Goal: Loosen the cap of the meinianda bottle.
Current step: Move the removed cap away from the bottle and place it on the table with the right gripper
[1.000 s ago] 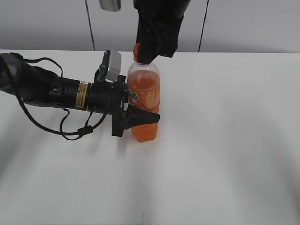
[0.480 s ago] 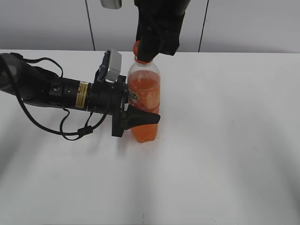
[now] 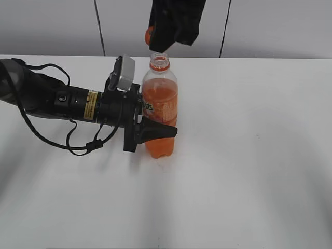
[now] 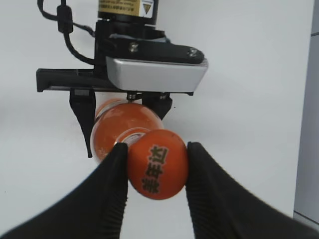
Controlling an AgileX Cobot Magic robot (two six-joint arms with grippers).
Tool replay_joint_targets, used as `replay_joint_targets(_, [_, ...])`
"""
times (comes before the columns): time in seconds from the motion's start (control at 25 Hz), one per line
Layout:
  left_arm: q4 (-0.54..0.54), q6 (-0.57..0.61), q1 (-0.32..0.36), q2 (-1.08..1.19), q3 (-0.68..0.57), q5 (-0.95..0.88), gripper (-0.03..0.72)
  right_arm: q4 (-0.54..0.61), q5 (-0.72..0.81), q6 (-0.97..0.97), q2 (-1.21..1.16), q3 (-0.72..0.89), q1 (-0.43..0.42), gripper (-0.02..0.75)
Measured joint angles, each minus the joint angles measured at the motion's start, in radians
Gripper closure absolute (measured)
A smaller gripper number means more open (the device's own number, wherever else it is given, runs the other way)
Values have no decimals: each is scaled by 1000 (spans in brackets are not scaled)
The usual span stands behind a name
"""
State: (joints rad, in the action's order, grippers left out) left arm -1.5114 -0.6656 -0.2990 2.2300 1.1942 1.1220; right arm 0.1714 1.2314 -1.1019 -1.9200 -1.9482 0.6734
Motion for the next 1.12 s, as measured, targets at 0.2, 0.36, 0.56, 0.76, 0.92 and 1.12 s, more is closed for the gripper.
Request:
replay_joint_targets(0.2, [0,0,-1,0,0,0,270,-1,0,91,44,-17,0,466])
replay_joint_targets(0.36, [0,0,-1,0,0,0,270,-7,0,186,61,-17,0,466])
replay_joint_targets(0.56, [0,0,-1,0,0,0,270,-72,0,384,71,-17,0,466])
replay_joint_targets(0.76, [-1,0,-1,0,0,0,270,-165,0,605,73,-17,-40,466])
replay_joint_targets(0.92, [-3,0,-1,0,0,1,270,-140,0,731,73,-17,-157,466])
replay_joint_targets(1.12, [-4,0,-1,0,0,1,270,-127,-3,859,74,18,-345,466])
